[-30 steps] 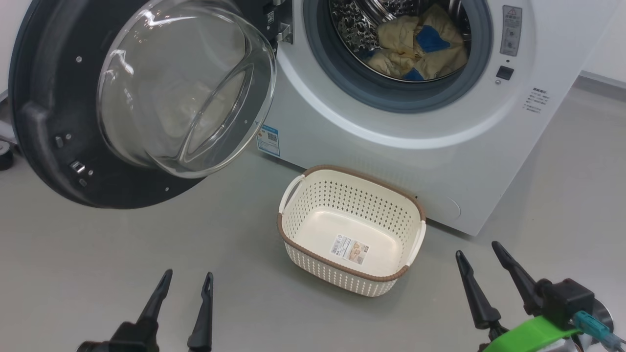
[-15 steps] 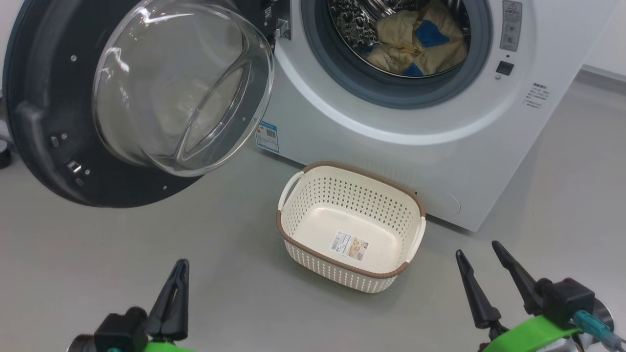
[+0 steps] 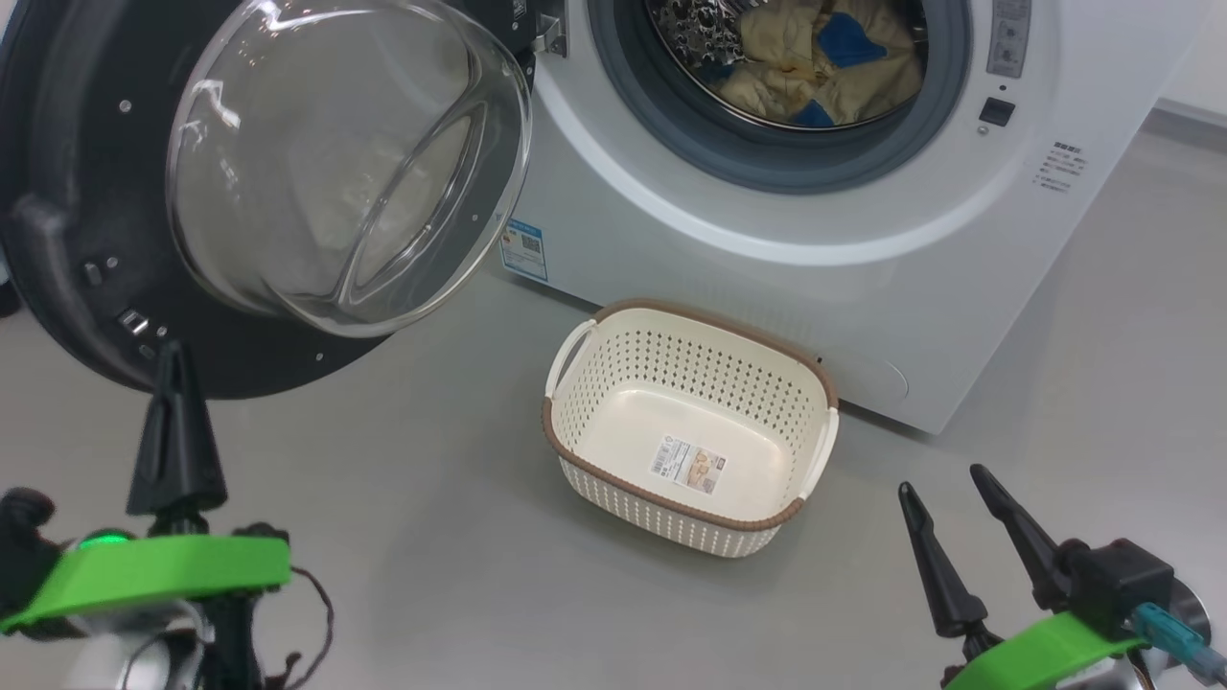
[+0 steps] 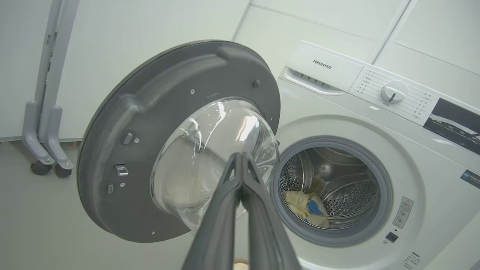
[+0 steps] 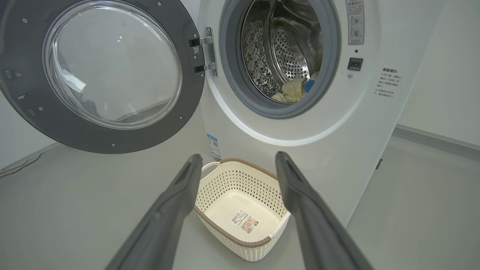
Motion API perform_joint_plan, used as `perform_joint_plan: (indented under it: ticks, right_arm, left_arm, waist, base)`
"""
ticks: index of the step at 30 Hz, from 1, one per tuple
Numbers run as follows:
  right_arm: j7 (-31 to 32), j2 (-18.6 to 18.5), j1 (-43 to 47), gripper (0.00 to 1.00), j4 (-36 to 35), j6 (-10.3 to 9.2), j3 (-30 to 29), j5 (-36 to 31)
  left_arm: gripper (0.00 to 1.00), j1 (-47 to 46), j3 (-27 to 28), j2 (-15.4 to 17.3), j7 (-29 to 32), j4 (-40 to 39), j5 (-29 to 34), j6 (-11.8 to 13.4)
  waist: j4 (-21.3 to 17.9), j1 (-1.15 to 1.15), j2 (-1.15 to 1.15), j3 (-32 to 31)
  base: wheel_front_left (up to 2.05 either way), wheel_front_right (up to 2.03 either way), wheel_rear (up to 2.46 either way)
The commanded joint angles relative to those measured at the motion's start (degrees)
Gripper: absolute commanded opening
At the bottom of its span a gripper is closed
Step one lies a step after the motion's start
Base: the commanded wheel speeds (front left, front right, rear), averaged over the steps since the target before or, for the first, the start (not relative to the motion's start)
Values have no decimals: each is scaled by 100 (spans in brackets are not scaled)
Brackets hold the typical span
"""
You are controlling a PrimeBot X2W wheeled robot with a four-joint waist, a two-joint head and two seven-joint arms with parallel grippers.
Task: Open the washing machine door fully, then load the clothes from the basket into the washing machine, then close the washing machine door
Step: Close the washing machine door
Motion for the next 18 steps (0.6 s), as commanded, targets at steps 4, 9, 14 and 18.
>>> perform_joint_plan:
  ticks: [4, 9, 14, 18]
  right_arm:
    - [49, -59, -268, 100, -256, -16, 99, -51]
    - [100, -59, -333, 100, -298, -16, 98, -96]
    - [162, -59, -377, 100, -356, -16, 96, -139]
    - [205, -59, -404, 100, -403, -16, 104, -183]
  left_arm:
    - [0, -710, 879, 101, -38, 47, -672, -643]
    - [0, -1249, 1374, 286, -26, 569, -1451, -1156]
    - [0, -1935, 1975, 633, 233, 1329, -2612, -1420]
    - [0, -2304, 2228, 976, 452, 1948, -3182, -1478]
  waist:
    - [-49, 0, 0, 115]
    - [-131, 0, 0, 230]
    - [-265, 0, 0, 371]
    - [-353, 0, 0, 465]
  base:
    - [0, 0, 0]
    - [0, 0, 0]
    - [0, 0, 0]
    - [0, 0, 0]
